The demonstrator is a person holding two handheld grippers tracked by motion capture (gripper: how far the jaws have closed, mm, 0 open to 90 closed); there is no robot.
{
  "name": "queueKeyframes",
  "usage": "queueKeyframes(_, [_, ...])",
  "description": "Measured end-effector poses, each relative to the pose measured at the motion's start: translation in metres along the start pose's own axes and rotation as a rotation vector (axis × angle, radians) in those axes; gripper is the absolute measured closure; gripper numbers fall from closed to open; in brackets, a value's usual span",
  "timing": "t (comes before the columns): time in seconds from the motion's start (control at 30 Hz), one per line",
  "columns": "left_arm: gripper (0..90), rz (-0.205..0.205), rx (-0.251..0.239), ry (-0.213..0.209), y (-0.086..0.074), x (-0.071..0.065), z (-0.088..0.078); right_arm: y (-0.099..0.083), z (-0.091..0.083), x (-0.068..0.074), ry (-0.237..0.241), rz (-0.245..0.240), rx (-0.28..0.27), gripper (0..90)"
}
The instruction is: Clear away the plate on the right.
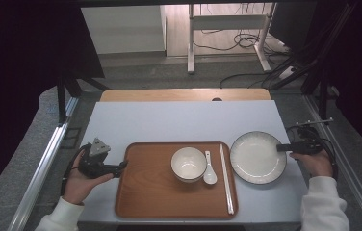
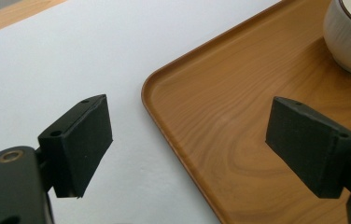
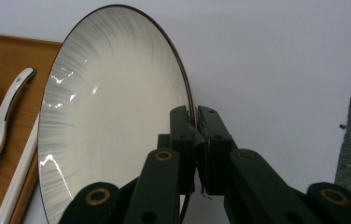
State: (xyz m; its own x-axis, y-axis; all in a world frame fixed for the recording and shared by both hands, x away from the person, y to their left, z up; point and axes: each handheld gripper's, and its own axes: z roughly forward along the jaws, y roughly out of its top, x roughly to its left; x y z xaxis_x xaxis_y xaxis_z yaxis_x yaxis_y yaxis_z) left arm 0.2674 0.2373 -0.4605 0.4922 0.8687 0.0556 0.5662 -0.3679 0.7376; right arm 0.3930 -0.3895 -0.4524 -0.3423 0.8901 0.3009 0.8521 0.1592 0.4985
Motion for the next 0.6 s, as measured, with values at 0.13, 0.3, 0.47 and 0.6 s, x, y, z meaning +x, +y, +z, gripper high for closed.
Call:
queueKeyframes(0.13, [14.1, 0.000, -0.001, 0.001, 0.000, 0.000, -0.001, 0.000, 0.000, 0.000, -0.004, 0.018, -0.003, 86.1])
queueKeyframes(0.3, [14.1, 0.003, 0.003, 0.002, 0.000, 0.001, -0.001, 0.001, -0.005, 0.000, 0.014, 0.001, -0.035, 85.5])
queueKeyframes(0.47, [14.1, -0.001, 0.002, 0.002, 0.000, 0.000, -0.001, -0.002, -0.014, -0.002, 0.035, -0.006, -0.082, 84.8])
queueKeyframes(0.6, [14.0, 0.001, 0.002, 0.003, 0.000, 0.001, -0.001, -0.001, -0.020, -0.001, 0.083, -0.023, -0.126, 84.5])
